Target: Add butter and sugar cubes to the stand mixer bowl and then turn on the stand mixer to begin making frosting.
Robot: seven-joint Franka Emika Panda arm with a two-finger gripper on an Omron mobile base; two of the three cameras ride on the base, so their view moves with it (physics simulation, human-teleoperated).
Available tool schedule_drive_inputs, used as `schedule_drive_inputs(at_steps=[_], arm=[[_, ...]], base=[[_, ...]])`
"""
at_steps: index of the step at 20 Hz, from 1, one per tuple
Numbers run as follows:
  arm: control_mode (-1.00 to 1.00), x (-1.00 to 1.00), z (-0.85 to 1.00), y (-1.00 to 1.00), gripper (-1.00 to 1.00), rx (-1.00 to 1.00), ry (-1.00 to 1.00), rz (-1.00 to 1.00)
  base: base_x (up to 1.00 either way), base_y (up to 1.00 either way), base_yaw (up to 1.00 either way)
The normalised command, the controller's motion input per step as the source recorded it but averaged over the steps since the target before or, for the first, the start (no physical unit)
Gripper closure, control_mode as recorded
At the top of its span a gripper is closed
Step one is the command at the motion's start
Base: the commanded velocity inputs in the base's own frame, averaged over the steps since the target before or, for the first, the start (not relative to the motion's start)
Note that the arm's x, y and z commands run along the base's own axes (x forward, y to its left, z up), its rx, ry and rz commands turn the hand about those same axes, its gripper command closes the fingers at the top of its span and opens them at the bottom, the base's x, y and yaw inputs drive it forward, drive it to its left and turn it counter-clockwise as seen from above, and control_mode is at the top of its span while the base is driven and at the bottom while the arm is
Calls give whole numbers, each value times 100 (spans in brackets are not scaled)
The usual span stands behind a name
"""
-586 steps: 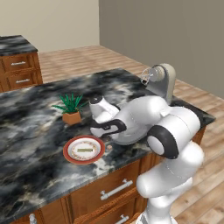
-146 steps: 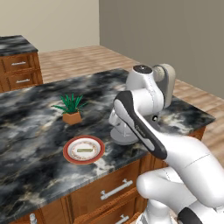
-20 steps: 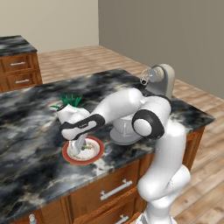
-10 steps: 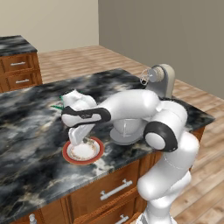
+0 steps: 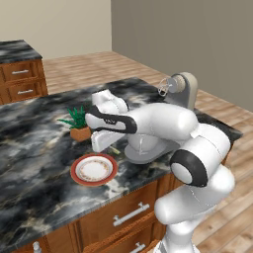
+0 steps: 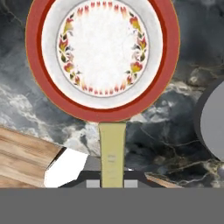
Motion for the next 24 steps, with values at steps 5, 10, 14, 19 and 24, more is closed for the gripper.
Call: schedule_drive_inputs(at_steps=[5,10,14,19,24], arm=[[-100,0,31,-51,100,0,-5,-12],[-100,0,36,-53,100,0,-7,-11],[-100,0,42,-49,100,0,-11,-12],[-100,5,34,-42,100,0,-13,-11],[-100,13,19,-37,100,0,-15,-10]], base=[[0,0,0],[0,0,0],[0,0,0],[0,0,0],[0,0,0]])
